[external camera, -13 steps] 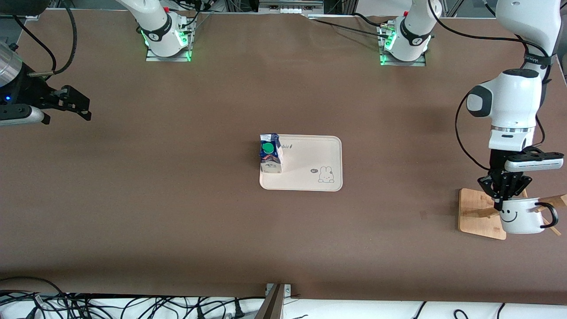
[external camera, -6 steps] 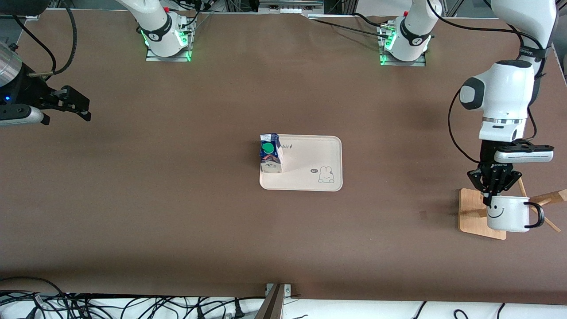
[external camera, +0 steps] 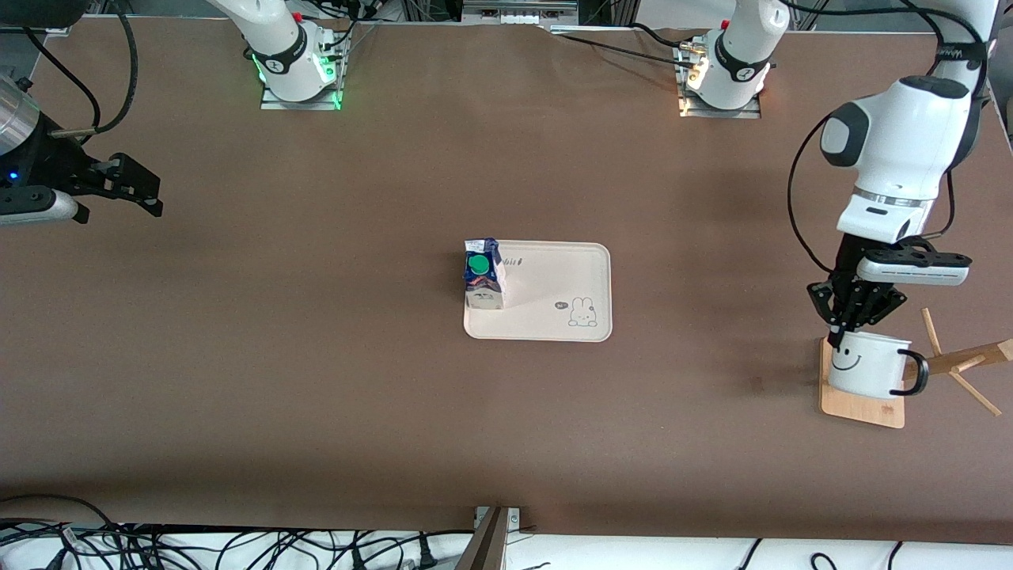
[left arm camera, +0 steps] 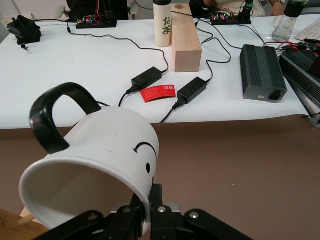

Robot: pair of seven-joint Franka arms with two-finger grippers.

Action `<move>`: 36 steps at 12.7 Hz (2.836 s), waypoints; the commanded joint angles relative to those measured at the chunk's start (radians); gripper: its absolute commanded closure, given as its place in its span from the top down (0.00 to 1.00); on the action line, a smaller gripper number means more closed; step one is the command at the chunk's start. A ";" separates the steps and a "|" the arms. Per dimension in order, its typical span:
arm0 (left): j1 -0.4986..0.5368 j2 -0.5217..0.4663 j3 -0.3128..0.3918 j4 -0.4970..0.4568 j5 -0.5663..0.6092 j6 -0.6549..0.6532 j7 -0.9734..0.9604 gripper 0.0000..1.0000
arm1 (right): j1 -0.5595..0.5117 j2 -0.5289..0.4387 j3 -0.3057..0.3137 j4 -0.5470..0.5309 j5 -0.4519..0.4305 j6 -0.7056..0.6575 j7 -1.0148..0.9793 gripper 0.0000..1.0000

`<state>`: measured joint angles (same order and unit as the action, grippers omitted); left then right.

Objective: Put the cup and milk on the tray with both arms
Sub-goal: 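Grasp the mug rim and lift it off the tree peg, then carry the white mug over the tray with the left gripper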

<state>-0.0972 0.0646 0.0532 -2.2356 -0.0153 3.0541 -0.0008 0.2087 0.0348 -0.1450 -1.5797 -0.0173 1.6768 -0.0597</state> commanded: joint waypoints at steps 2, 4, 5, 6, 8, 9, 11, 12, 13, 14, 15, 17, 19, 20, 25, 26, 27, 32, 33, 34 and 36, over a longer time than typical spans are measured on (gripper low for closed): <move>-0.027 -0.025 0.004 0.007 0.024 -0.224 -0.015 0.00 | -0.005 0.007 0.005 0.017 -0.006 0.000 0.001 1.00; -0.064 -0.025 -0.009 0.069 0.026 -0.512 -0.016 0.00 | -0.005 0.005 0.005 0.018 -0.006 0.003 0.001 1.00; -0.068 -0.016 -0.034 0.133 0.025 -0.678 -0.025 0.00 | -0.005 0.007 0.005 0.018 -0.006 0.003 0.001 1.00; -0.070 -0.012 -0.042 0.189 0.026 -0.812 -0.028 0.00 | -0.005 0.007 0.005 0.017 -0.006 0.003 0.001 1.00; -0.085 -0.009 -0.049 0.261 0.028 -1.014 -0.027 0.00 | -0.005 0.007 0.005 0.017 -0.006 0.003 0.001 1.00; -0.101 -0.006 -0.055 0.286 0.026 -1.085 -0.027 0.00 | -0.005 0.007 0.005 0.017 -0.006 0.003 0.001 1.00; -0.119 0.039 -0.059 0.377 0.026 -1.226 -0.028 0.00 | -0.005 0.007 0.005 0.018 -0.006 0.003 0.001 1.00; -0.133 0.055 -0.059 0.399 0.026 -1.257 -0.028 0.00 | -0.005 0.007 0.005 0.017 -0.006 0.003 0.001 1.00; -0.148 0.063 -0.059 0.402 0.026 -1.270 -0.031 0.00 | -0.005 0.007 0.005 0.018 -0.006 0.003 0.001 1.00; -0.173 0.082 -0.061 0.415 0.026 -1.285 -0.036 0.00 | -0.005 0.007 0.005 0.017 -0.006 0.003 0.001 1.00; -0.199 0.115 -0.061 0.451 0.026 -1.322 -0.038 0.00 | -0.005 0.007 0.005 0.017 -0.006 0.003 0.001 1.00; -0.265 0.184 -0.059 0.546 0.028 -1.389 -0.038 0.00 | -0.003 0.007 0.005 0.018 -0.006 0.003 0.001 1.00; -0.300 0.214 -0.061 0.580 0.025 -1.399 -0.044 0.00 | -0.003 0.005 0.005 0.018 -0.006 0.003 0.001 1.00; -0.321 0.233 -0.061 0.593 0.023 -1.397 -0.062 0.00 | -0.003 0.007 0.005 0.017 -0.004 0.003 0.001 1.00; -0.430 0.368 -0.062 0.677 0.006 -1.384 -0.199 0.00 | -0.002 0.007 0.007 0.018 -0.004 0.003 0.001 1.00; -0.462 0.379 -0.061 0.685 0.006 -1.359 -0.200 0.00 | -0.002 0.007 0.007 0.018 -0.004 0.003 0.001 1.00; -0.482 0.397 -0.061 0.701 0.006 -1.338 -0.200 0.00 | -0.002 0.007 0.005 0.018 -0.004 0.004 0.001 1.00; -0.515 0.566 -0.059 0.856 -0.097 -1.315 -0.162 0.00 | -0.005 0.007 0.005 0.017 -0.004 0.015 0.001 1.00; -0.516 0.573 -0.059 0.857 -0.098 -1.310 -0.157 0.00 | -0.003 0.007 0.005 0.018 -0.004 0.015 0.001 1.00; -0.516 0.587 -0.059 0.857 -0.100 -1.298 -0.157 0.00 | -0.002 0.007 0.005 0.017 -0.004 0.015 0.001 1.00; -0.519 0.616 -0.061 0.857 -0.103 -1.270 -0.160 0.00 | -0.003 0.007 0.005 0.018 -0.006 0.015 0.001 1.00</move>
<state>-0.6056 0.6455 -0.0176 -1.4181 -0.0999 1.7802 -0.1801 0.2099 0.0349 -0.1441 -1.5791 -0.0173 1.6929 -0.0597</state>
